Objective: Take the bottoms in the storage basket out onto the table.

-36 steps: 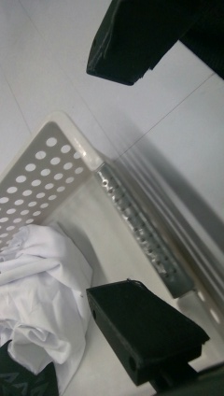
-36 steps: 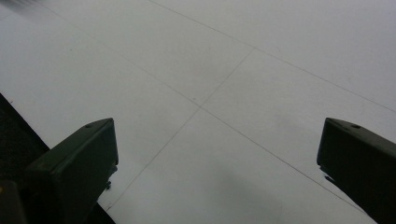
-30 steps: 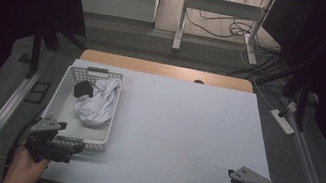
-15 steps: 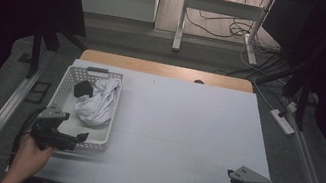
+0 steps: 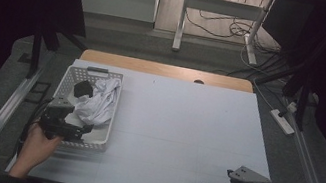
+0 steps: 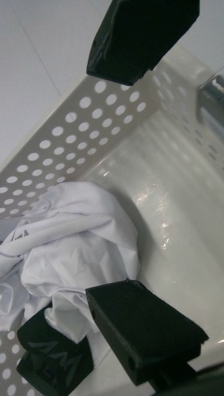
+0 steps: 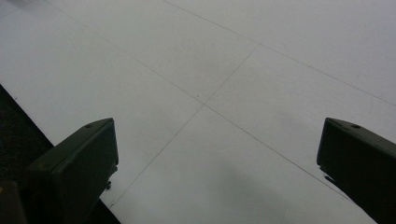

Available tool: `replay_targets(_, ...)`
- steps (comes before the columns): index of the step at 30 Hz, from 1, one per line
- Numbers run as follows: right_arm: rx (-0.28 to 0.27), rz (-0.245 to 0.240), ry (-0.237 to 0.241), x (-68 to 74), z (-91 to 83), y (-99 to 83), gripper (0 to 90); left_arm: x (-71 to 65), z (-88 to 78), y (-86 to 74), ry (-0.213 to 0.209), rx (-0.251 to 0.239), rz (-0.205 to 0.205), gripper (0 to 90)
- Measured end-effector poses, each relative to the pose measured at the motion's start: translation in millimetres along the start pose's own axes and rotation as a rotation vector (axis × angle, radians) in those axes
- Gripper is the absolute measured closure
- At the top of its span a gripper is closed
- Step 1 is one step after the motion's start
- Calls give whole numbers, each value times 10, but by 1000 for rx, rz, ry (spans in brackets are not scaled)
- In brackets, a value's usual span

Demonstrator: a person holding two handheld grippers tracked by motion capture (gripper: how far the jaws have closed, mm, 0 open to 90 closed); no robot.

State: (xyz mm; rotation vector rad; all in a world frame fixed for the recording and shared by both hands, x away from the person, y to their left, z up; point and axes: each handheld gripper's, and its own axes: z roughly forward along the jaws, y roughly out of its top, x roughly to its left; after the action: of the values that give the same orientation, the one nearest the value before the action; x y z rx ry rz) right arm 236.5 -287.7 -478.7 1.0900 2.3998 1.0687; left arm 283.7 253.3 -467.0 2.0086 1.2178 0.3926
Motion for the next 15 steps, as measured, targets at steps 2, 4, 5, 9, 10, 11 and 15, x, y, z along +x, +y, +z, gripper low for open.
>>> replay_targets(2, 0, 0, 1, -1, 0, 0, 0, 17, 33, 27, -13, 1, -6, 1)
replay_targets(4, 0, 0, 1, -1, 0, 0, 0, 25, 63, 51, -14, 10, -4, 1)
replay_targets(5, 1, 0, 2, 0, 1, 0, 0, 35, 87, 72, -10, 14, -1, 0)
replay_targets(9, 3, -1, 1, 1, 3, 0, 0, 64, 100, 119, -8, 16, -7, 0)
replay_targets(10, 3, -1, 1, 1, 3, 0, 0, 64, 100, 119, -8, 16, -7, 0)
replay_targets(11, 4, -1, 2, 1, 3, 1, 0, 78, 114, 146, -8, 20, -8, 0)
replay_targets(15, 5, 0, 2, 1, 4, 1, 0, 99, 141, 191, 4, 28, -2, 0)
